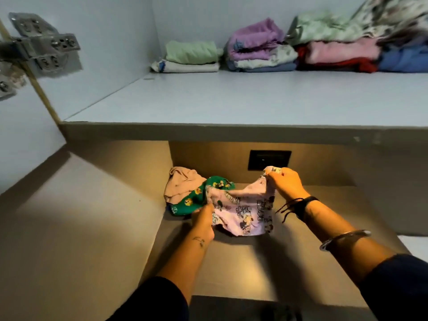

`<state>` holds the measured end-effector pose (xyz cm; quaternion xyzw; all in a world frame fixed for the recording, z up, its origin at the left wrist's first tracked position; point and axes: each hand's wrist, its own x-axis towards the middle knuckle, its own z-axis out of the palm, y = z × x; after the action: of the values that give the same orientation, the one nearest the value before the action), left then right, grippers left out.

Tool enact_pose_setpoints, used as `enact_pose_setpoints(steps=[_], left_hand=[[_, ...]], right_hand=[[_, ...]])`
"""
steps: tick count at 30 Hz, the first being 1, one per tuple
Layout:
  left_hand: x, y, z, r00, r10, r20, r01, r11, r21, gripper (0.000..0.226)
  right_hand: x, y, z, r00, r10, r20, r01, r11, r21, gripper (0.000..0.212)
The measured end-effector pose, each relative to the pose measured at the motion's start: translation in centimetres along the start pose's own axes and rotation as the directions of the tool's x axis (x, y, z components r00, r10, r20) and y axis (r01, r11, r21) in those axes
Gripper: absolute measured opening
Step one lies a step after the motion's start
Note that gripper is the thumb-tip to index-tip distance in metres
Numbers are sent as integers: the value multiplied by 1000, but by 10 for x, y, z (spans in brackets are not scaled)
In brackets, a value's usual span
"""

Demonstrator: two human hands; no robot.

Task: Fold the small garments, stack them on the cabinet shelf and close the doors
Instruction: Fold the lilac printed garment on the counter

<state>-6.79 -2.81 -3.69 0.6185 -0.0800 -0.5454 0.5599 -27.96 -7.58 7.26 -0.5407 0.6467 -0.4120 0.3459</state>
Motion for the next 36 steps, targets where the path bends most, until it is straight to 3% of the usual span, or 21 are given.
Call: enact_pose_setpoints(steps=[4, 8, 10, 12, 16, 18, 20, 22, 24, 26, 29, 31, 33, 34, 36], left_hand=[[-24, 20, 18, 988, 32, 153, -17, 995, -98, 27], [-43, 15, 29, 983, 115, 141, -106, 992, -75, 27], [-52, -5, 35, 979, 163, 119, -165, 986, 6, 36], [-60, -34, 37, 976, 213, 41, -217, 951, 222, 49], [-100, -102, 45, 900, 397, -182, -171, 703, 690, 54], [-133, -141, 52, 831, 555, -19, -323, 511, 797, 46], [-164, -171, 60, 764, 546, 344, -549, 269, 791, 38], [-180, -190, 65, 687, 336, 644, -688, 14, 726, 49], [-179, -197, 62, 654, 177, 736, -701, -224, 677, 66], [-173, -195, 59, 642, 139, 754, -683, -342, 645, 62], [-164, -187, 53, 586, 81, 806, -722, -398, 566, 48], [-158, -179, 52, 543, 47, 839, -753, -415, 511, 37], [-153, -168, 50, 522, 49, 852, -767, -411, 493, 33], [-150, -164, 49, 520, 61, 852, -775, -387, 500, 34], [-144, -153, 46, 550, 68, 833, -780, -316, 541, 47]], right_hand=[[-5, 12, -57, 996, 83, 22, -86, 966, 242, 28], [-17, 39, -100, 996, 88, 11, -79, 813, 577, 9], [-28, 69, -115, 987, 157, 25, -132, 724, 677, 5], [-45, 116, -122, 954, 281, 102, -275, 691, 668, 17], [-91, 204, -128, 812, 569, 131, -558, 690, 462, 22], [-103, 223, -134, 806, 586, 84, -568, 725, 389, 24], [-105, 222, -142, 844, 534, 46, -522, 799, 297, 27], [-100, 218, -152, 888, 459, 20, -452, 866, 215, 28], [-94, 217, -158, 926, 375, 36, -377, 917, 132, 23], [-86, 222, -162, 944, 327, 43, -328, 944, 44, 15], [-82, 226, -163, 958, 283, 44, -281, 959, -42, 14], [-88, 224, -163, 981, 191, 34, -179, 959, -220, 26], [-96, 219, -161, 999, -48, 22, 53, 847, -529, 46], [-103, 215, -157, 982, -173, 78, 185, 779, -599, 51], [-120, 205, -147, 907, -290, 304, 419, 692, -589, 51]])
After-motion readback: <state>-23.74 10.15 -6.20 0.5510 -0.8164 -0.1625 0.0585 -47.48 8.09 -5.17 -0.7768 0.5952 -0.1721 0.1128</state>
